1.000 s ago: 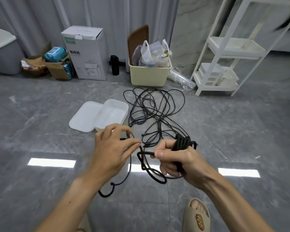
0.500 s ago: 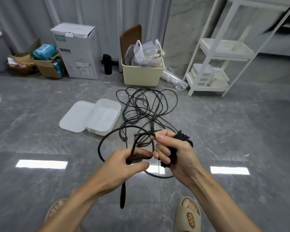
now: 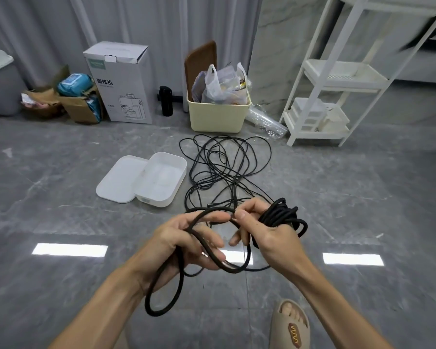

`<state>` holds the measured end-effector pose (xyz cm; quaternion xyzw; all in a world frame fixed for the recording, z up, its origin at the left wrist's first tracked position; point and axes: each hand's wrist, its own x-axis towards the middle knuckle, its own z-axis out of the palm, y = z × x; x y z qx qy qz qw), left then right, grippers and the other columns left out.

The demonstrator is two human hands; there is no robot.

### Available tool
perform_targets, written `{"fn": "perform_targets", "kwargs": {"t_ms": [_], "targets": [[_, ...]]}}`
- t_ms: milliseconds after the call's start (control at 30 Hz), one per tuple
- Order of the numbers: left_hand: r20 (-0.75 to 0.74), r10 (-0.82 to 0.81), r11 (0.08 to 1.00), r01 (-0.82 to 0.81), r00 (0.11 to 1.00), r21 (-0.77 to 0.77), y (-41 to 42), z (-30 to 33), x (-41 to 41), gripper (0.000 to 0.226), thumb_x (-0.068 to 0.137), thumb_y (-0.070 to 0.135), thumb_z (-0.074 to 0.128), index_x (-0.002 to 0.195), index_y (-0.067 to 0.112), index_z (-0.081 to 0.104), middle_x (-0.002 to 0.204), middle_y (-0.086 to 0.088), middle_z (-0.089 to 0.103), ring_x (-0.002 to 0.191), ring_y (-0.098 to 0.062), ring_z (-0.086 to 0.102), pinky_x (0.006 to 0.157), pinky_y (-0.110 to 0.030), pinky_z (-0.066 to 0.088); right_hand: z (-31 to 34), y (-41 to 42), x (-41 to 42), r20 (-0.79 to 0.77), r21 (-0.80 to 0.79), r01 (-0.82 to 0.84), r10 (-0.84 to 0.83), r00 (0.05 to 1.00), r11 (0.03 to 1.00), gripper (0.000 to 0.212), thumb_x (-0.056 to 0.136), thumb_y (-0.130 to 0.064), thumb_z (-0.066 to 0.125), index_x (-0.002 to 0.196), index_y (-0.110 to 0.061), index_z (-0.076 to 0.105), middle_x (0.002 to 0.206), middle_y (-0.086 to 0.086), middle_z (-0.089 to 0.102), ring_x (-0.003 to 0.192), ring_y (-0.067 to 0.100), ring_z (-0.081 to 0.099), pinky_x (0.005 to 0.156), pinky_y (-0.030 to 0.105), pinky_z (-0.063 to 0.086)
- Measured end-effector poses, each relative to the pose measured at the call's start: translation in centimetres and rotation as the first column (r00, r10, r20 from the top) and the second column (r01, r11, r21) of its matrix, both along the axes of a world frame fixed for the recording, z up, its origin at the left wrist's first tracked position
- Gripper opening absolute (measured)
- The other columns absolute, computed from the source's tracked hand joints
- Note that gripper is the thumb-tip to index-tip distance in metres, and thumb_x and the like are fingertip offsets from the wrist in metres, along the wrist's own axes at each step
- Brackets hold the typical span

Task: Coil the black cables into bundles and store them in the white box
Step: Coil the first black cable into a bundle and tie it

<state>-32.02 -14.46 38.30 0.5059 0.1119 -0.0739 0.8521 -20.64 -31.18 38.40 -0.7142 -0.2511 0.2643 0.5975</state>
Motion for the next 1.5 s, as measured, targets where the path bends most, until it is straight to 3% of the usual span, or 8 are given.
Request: {"fn": "perform_targets", "kwargs": {"t_ms": [233,467,667,800,967,1067,1300,1500], "targets": [[-0.073,0.370,0.834,-0.296,0.926,0.465,1.1,-0.6,0.4,0.006,0.089,0.019,0.071,0.090,0.021,0.076,0.089,-0.003,0.075,0.074,-0.013,0.072,0.058,-0.016,0.050,-0.8,-0.1,-0.1,0.272,-0.360,0.065,0.038,0.961,0.931,0.015,0.098,-0.027,0.057,0.084,-0.030,0.056,0.054,-0.012,0.053,0.047,0.004,0.047,0.050,0.020,0.039],[0.150,0.575,0.090,-0.245,0.805,0.965,2.3,-2.3,0.4,0.031,0.081,0.063,0.065,0.073,0.033,0.063,0.070,0.011,0.051,0.070,-0.002,0.051,0.056,-0.022,0.033,-0.9,0.2,-0.4,0.035,-0.531,-0.009,0.033,0.999,0.847,0.031,0.098,-0.035,0.051,0.073,-0.023,0.064,0.056,0.010,0.061,0.043,0.015,0.056,0.046,0.029,0.047],[0.074,0.570,0.293,-0.287,0.818,0.912,2.3,-3.2,0.8,0.041,0.095,0.053,0.052,0.069,0.023,0.065,0.057,0.009,0.059,0.062,-0.007,0.056,0.055,-0.016,0.039,-0.8,0.1,-0.2,-0.234,-0.289,-0.009,-0.062,0.970,0.957,0.009,0.092,-0.013,0.058,0.088,-0.005,0.060,0.044,0.006,0.053,0.044,0.015,0.058,0.072,0.041,0.058],[-0.041,0.481,0.625,-0.310,0.876,0.717,2.2,-3.0,0.9,0.021,0.098,0.029,0.059,0.087,0.037,0.074,0.091,0.016,0.074,0.093,0.002,0.066,0.085,-0.021,0.044,-0.6,0.1,0.0,-0.409,-0.140,0.038,-0.093,0.908,0.989,0.008,0.095,-0.008,0.059,0.089,-0.003,0.059,0.043,0.003,0.042,0.036,0.014,0.042,0.062,0.031,0.057],[-0.089,0.478,0.803,-0.394,0.874,0.448,2.5,-2.2,0.9,0.029,0.079,0.035,0.054,0.085,0.017,0.076,0.101,-0.006,0.076,0.105,-0.018,0.068,0.102,-0.036,0.045,-0.6,0.2,0.6,-0.560,-0.035,0.159,-0.151,0.814,0.987,0.013,0.096,-0.007,0.056,0.083,-0.004,0.060,0.047,0.001,0.037,0.037,0.014,0.033,0.057,0.032,0.056],[-0.030,0.477,0.706,-0.363,0.878,0.608,2.5,-2.8,0.7,0.010,0.091,0.023,0.064,0.086,0.024,0.072,0.099,0.007,0.076,0.100,-0.001,0.067,0.088,-0.022,0.043,-0.4,0.1,0.9,-0.580,0.021,0.185,-0.138,0.803,0.983,0.013,0.096,-0.007,0.054,0.086,-0.002,0.060,0.046,0.000,0.036,0.036,0.013,0.032,0.051,0.030,0.052],[-0.046,0.660,0.665,-0.556,0.749,0.499,3.7,-3.6,0.8,0.032,0.104,0.005,0.041,0.106,0.020,0.069,0.104,0.004,0.070,0.072,-0.008,0.072,0.049,-0.017,0.051,0.5,-0.2,0.5,-0.574,0.241,0.021,0.125,0.810,0.970,0.011,0.084,-0.012,0.062,0.085,-0.002,0.057,0.041,-0.002,0.032,0.030,0.011,0.031,0.050,0.030,0.051],[-0.075,0.490,0.264,-0.066,0.868,0.962,5.6,-4.0,-0.4,0.038,0.099,0.013,0.046,0.101,0.040,0.072,0.090,0.015,0.070,0.059,-0.006,0.059,0.057,-0.028,0.043,1.5,-0.4,0.4,-0.501,0.385,0.044,0.169,0.849,0.922,0.013,0.088,-0.012,0.057,0.080,-0.003,0.063,0.040,-0.004,0.029,0.031,0.009,0.031,0.056,0.029,0.053]]}}
